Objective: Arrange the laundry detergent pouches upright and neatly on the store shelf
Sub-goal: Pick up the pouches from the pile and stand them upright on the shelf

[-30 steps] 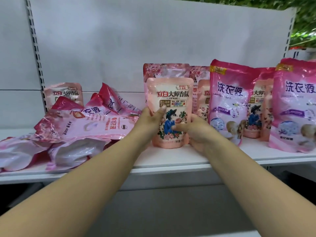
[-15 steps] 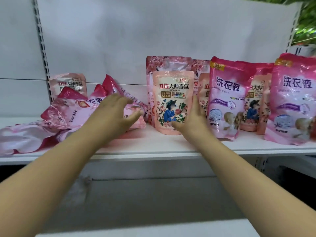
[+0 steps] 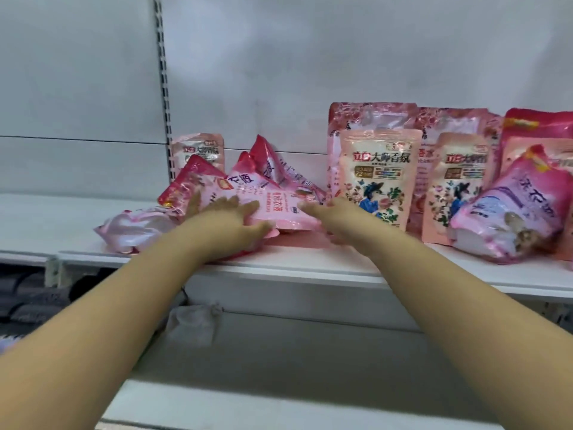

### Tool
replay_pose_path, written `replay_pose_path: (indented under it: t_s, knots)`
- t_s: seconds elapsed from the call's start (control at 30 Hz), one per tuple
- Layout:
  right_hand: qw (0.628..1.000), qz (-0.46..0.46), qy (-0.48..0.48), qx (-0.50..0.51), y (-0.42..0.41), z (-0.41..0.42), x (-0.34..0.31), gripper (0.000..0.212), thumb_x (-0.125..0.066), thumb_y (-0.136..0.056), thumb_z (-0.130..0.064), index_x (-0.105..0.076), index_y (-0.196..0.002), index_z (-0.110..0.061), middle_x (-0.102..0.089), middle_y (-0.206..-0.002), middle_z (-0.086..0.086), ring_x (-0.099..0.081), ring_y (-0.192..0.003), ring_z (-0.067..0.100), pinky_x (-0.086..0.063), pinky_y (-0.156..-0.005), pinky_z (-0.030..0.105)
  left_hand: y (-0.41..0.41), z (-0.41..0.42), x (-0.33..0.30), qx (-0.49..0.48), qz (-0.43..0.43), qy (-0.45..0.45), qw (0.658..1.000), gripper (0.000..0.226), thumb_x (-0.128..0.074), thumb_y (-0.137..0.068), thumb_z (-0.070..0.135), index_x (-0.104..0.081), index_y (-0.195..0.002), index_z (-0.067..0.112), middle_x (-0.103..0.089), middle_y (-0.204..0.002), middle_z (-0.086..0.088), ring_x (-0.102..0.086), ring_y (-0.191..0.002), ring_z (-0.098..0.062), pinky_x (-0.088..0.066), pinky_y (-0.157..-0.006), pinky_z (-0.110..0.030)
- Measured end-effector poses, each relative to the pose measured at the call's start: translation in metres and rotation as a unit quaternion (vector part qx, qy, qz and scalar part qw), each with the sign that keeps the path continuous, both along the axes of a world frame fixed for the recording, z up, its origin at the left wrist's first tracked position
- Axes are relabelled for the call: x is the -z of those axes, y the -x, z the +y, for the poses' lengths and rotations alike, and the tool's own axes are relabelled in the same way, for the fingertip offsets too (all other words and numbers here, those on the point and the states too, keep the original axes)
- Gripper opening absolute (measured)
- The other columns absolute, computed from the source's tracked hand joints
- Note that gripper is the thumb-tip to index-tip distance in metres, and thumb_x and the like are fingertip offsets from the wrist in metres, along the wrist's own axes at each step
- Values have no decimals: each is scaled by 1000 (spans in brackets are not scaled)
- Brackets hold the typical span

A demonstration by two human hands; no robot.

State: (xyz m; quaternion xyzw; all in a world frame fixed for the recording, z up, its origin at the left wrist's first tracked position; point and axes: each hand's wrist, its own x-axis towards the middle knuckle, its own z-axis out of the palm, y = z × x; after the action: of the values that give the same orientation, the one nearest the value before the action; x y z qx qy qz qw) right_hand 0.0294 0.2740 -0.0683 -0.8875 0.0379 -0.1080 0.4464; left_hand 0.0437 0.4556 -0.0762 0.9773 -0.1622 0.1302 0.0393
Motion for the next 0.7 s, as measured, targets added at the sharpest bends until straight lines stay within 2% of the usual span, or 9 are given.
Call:
replay_pose_path:
  t_s: [0.03,0.1,0.2,0.27,0.4,0.43,0.53,0.6,0.7]
  knots:
    - [997,12,-75,3,-7,4,0,62,-59,-83,-51,-46,-129,-10,-55,-108,6,-56,-98,23,-46,-91,33,-1,1,1,1,-3,1,1000,62,-22,-91,63,-22,-145,34,-17,-156,-1,-13,-143,-18,12,-112,-46]
    - [990,17,-140,3,-20,8,3,63,-66,-79,-48,-49,-126,-9,-55,-120,6,-54,-107,26,-45,-97,39,0,1,3,2,-26,-3,1000,62,-22,-91,63,-25,-144,33,-24,-154,-1,-19,-141,-18,10,-112,-47]
    - [995,-1,-97,21,-26,9,9,46,-65,-83,-38,-52,-117,-9,-53,-109,0,-51,-96,21,-41,-86,29,0,1,7,2,-77,-2,997,60,-24,-90,64,-33,-141,34,-39,-146,2,-28,-137,-17,6,-113,-47]
    - [993,-4,-116,21,-25,5,10,43,-69,-80,-35,-58,-109,-5,-62,-107,5,-58,-94,24,-47,-87,35,1,2,10,9,-107,8,994,60,-26,-88,66,-38,-138,35,-47,-140,4,-34,-133,-18,2,-114,-46]
    - [1000,-20,-13,-1,1,-6,11,28,-61,-87,-38,-59,-80,-11,-56,-73,4,-54,-71,21,-44,-71,29,3,3,8,24,-116,11,993,61,-28,-85,69,-43,-134,35,-52,-135,3,-39,-129,-21,-5,-114,-44]
    - [999,-31,7,-7,7,-12,11,28,-60,-87,-38,-59,-76,-13,-57,-72,5,-54,-71,23,-47,-74,31,4,3,5,30,-115,9,993,59,-30,-86,67,-45,-133,34,-53,-134,1,-40,-127,-22,-9,-113,-44]
    - [997,-69,46,8,33,-32,12,24,-59,-88,-38,-68,-88,-15,-67,-86,4,-62,-81,19,-49,-91,41,14,-11,-5,87,-127,30,988,52,-36,-91,56,-48,-132,28,-57,-128,-4,-46,-119,-24,-33,-102,-38]
    - [994,-81,65,41,47,-51,13,21,-59,-88,-37,-67,-85,-17,-68,-83,3,-62,-76,15,-49,-89,41,26,-31,-6,166,-130,57,976,47,-40,-91,51,-53,-129,25,-59,-125,-3,-50,-112,-20,-39,-93,-32]
    - [974,-144,103,143,72,-91,9,25,-59,-87,-35,-68,-82,-12,-68,-82,8,-61,-79,22,-48,-82,39,44,-72,-2,278,-105,72,952,45,-40,-91,51,-58,-122,25,-60,-124,3,-52,-103,-12,-39,-86,-25]
